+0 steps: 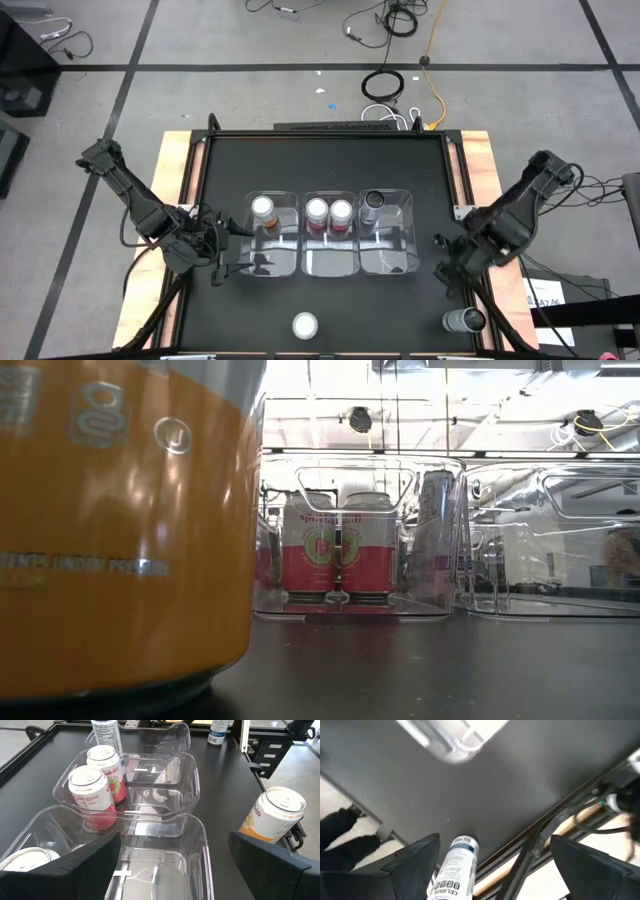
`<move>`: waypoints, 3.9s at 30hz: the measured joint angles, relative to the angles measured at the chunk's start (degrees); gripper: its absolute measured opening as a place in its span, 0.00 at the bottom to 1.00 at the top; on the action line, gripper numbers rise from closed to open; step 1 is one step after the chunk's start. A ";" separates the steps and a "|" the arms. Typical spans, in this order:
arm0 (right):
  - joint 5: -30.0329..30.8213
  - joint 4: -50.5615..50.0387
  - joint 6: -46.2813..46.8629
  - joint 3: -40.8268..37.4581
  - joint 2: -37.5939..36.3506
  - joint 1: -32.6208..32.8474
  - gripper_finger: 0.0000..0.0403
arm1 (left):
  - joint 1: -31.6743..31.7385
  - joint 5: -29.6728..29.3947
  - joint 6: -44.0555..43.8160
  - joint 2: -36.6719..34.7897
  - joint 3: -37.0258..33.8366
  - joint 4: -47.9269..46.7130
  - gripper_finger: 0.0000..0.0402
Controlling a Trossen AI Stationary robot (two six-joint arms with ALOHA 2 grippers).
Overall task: Sort soda cans
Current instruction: Put the blue soda can into the right transparent bin
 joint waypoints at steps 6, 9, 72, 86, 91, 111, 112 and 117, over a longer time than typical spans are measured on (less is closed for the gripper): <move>-0.08 6.96 7.10 -4.49 0.01 7.58 0.91 | 0.00 0.00 -0.04 0.00 0.00 0.00 0.95; -0.09 10.60 11.24 -6.34 0.00 10.80 0.91 | 0.00 0.00 -0.04 0.00 0.00 0.02 0.95; -15.00 31.32 24.00 -10.38 13.39 22.68 0.90 | 0.00 0.00 0.43 0.00 0.00 -0.57 0.95; -16.95 32.43 23.15 -10.41 14.49 22.74 0.59 | 0.00 0.00 0.45 0.00 0.00 -0.62 0.95; -16.87 32.56 23.10 -10.49 13.50 21.90 0.59 | 0.00 0.00 0.46 0.00 0.00 -0.63 0.95; 10.99 24.97 16.97 -4.84 1.01 13.55 0.60 | 0.00 -0.02 3.85 0.00 0.00 -0.64 0.95; 11.71 22.76 16.56 -3.68 0.92 12.65 0.60 | 0.00 -0.02 4.70 0.00 0.00 -0.64 0.95; 11.95 12.55 12.76 1.49 0.90 6.48 0.60 | 0.01 -0.02 6.45 0.00 0.00 -0.64 0.95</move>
